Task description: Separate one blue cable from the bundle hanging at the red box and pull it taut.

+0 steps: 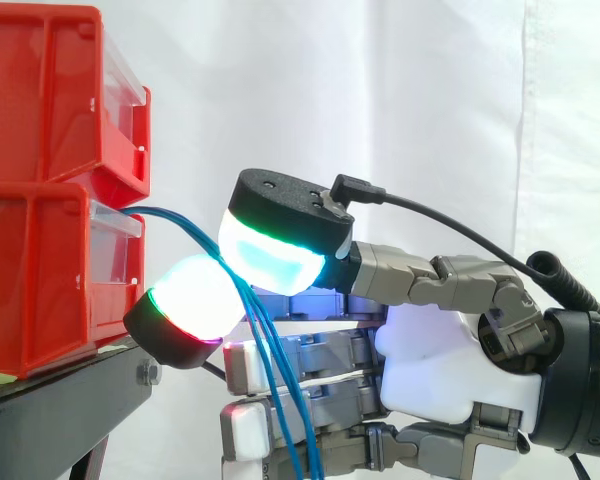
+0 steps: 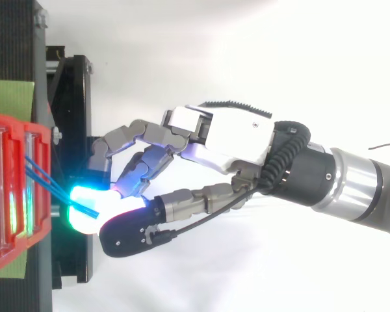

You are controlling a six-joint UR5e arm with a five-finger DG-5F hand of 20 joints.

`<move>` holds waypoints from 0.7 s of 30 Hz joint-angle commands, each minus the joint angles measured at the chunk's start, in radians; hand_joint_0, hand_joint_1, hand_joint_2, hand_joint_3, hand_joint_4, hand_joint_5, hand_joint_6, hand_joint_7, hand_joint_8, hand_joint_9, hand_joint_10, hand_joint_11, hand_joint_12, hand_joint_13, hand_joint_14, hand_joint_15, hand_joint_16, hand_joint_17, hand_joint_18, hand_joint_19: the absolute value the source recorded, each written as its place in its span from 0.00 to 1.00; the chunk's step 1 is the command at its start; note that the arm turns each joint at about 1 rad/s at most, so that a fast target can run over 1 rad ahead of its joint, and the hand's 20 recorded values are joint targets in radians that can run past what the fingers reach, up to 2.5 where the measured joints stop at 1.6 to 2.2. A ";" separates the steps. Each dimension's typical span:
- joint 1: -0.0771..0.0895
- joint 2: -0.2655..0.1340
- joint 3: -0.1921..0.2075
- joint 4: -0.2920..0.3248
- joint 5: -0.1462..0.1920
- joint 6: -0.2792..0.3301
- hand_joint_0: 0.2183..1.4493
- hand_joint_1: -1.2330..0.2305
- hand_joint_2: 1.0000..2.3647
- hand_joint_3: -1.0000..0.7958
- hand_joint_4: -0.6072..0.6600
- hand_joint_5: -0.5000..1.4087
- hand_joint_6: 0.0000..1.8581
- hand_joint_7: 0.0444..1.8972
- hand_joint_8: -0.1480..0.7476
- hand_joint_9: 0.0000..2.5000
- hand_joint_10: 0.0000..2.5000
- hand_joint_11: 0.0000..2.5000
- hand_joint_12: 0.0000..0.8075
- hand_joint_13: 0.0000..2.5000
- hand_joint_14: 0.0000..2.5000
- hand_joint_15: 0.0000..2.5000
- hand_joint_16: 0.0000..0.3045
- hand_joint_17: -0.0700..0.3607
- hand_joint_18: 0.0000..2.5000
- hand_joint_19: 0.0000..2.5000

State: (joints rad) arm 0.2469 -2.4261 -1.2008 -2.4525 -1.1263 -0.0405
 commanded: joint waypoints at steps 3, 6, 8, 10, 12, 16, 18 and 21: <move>0.000 -0.001 0.000 -0.007 0.000 0.011 0.34 0.38 0.02 0.41 0.51 0.14 0.50 0.48 0.50 0.44 0.01 0.41 0.41 0.45 0.01 0.28 0.15 0.41 0.30 0.23; 0.000 0.001 0.000 -0.016 -0.003 0.021 0.35 0.39 0.01 0.40 0.51 0.14 0.50 0.47 0.49 0.44 0.01 0.45 0.41 0.46 0.01 0.31 0.15 0.41 0.30 0.23; 0.000 0.001 0.000 -0.025 -0.003 0.030 0.35 0.39 0.01 0.40 0.51 0.14 0.50 0.47 0.49 0.44 0.01 0.47 0.41 0.47 0.01 0.33 0.15 0.41 0.30 0.23; 0.000 0.001 0.001 -0.045 -0.004 0.042 0.35 0.39 0.01 0.39 0.51 0.14 0.50 0.47 0.48 0.44 0.01 0.48 0.40 0.48 0.01 0.35 0.15 0.41 0.30 0.23; -0.005 0.004 0.001 -0.080 -0.006 0.067 0.35 0.39 0.01 0.39 0.51 0.14 0.50 0.46 0.48 0.44 0.01 0.49 0.40 0.49 0.01 0.37 0.15 0.41 0.30 0.23; -0.006 0.004 0.001 -0.088 -0.013 0.079 0.36 0.39 0.01 0.38 0.51 0.14 0.50 0.46 0.48 0.44 0.01 0.49 0.39 0.50 0.01 0.40 0.15 0.41 0.30 0.23; -0.009 0.007 0.001 -0.088 -0.023 0.088 0.36 0.39 0.01 0.38 0.51 0.14 0.50 0.46 0.47 0.44 0.01 0.49 0.40 0.51 0.01 0.41 0.15 0.41 0.30 0.23; -0.012 0.021 0.001 -0.100 -0.039 0.090 0.36 0.39 0.01 0.38 0.51 0.14 0.50 0.46 0.47 0.43 0.01 0.50 0.39 0.52 0.01 0.44 0.16 0.41 0.30 0.23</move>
State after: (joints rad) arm 0.2379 -2.4168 -1.1997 -2.5409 -1.1511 0.0442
